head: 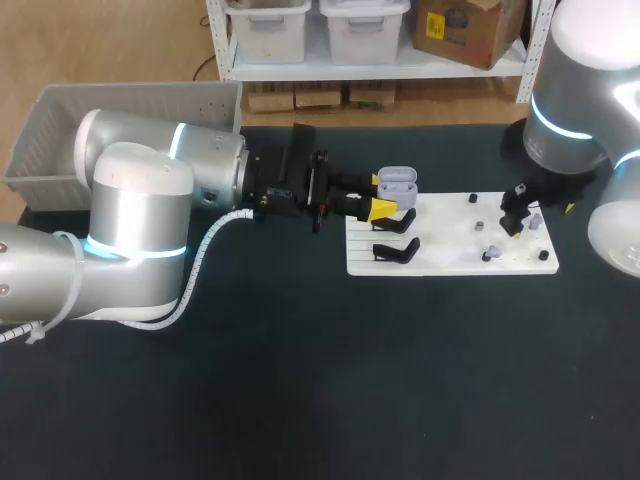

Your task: Pick up each earbud case from the left stands, insert the matching earbuds, close the lid, and place the case in the box.

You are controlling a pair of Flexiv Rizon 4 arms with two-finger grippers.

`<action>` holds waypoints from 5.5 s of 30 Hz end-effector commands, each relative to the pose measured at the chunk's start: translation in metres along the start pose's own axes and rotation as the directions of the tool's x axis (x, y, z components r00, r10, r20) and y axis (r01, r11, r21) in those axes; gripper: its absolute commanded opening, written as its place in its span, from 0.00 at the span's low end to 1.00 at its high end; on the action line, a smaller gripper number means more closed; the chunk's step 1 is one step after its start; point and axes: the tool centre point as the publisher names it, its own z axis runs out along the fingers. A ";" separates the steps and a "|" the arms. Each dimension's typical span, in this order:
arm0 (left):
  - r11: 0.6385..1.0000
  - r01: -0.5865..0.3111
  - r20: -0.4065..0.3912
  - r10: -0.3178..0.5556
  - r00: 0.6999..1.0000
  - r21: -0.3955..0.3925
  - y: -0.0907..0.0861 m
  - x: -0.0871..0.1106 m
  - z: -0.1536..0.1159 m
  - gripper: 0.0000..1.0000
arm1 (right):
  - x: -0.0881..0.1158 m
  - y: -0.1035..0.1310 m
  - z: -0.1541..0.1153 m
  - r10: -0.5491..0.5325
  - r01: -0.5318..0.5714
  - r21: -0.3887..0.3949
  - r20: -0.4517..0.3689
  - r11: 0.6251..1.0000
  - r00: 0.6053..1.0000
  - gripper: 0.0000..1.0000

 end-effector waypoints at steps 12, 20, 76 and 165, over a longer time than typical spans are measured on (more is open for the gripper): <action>1.000 0.001 -0.002 -0.001 1.000 0.001 0.001 0.000 0.000 0.00 | 0.001 -0.002 0.006 0.006 -0.006 -0.005 -0.004 1.000 1.000 0.49; 1.000 0.001 -0.002 -0.001 1.000 0.001 0.001 0.000 0.000 0.00 | -0.001 -0.003 0.007 0.006 -0.006 -0.009 0.000 1.000 1.000 0.45; 1.000 0.001 -0.002 -0.001 1.000 0.001 0.001 0.000 0.000 0.00 | 0.019 0.126 -0.194 0.237 -0.236 -0.130 -0.007 0.963 0.971 0.00; 0.997 -0.072 -0.004 0.072 0.997 -0.019 -0.004 0.000 0.018 0.00 | -0.064 0.172 -0.181 0.868 -0.863 0.122 -0.153 0.491 0.472 0.00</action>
